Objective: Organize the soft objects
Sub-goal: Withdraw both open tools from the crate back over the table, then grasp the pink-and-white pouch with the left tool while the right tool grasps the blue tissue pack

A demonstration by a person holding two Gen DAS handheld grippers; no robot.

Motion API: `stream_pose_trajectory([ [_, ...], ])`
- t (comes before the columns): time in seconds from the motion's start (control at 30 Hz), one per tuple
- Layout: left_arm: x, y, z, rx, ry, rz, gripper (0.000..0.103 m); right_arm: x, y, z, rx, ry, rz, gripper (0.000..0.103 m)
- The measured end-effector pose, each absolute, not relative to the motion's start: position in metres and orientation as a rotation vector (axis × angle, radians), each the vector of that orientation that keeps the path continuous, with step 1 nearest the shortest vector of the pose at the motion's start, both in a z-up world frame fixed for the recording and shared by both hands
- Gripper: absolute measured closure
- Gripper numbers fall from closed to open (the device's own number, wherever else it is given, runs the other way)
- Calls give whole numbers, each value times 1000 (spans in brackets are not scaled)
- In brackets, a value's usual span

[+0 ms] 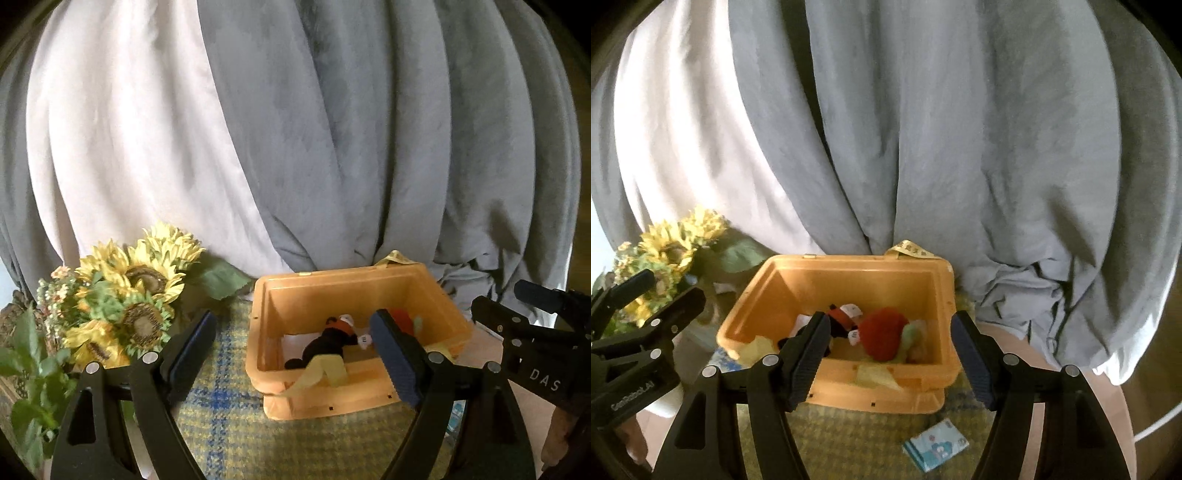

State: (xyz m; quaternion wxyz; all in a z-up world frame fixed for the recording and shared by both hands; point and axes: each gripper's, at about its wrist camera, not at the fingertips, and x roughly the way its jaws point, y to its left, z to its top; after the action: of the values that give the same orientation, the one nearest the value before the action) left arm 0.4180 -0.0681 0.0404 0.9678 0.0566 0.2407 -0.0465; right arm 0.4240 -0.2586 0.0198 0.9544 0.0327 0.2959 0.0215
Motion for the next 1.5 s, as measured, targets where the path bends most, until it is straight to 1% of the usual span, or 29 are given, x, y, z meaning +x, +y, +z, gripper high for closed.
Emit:
stream_pose_trajectory([
  [0.5, 339, -62, 47, 74, 448, -178, 17, 331, -255, 41, 90, 509, -20, 34],
  [0.97, 286, -55, 32, 82, 457, -205, 17, 267, -256, 34, 141, 473, -88, 34],
  [1.1, 272, -65, 24, 82, 472, -180, 17, 256, -261, 29, 105, 459, -77, 29],
  [1.27, 257, -86, 14, 89, 474, -107, 17, 252, -278, 22, 68, 443, -25, 27],
  [1.5, 233, -122, -4, 23, 505, 32, 17, 255, -315, 5, 38, 476, 138, 26],
])
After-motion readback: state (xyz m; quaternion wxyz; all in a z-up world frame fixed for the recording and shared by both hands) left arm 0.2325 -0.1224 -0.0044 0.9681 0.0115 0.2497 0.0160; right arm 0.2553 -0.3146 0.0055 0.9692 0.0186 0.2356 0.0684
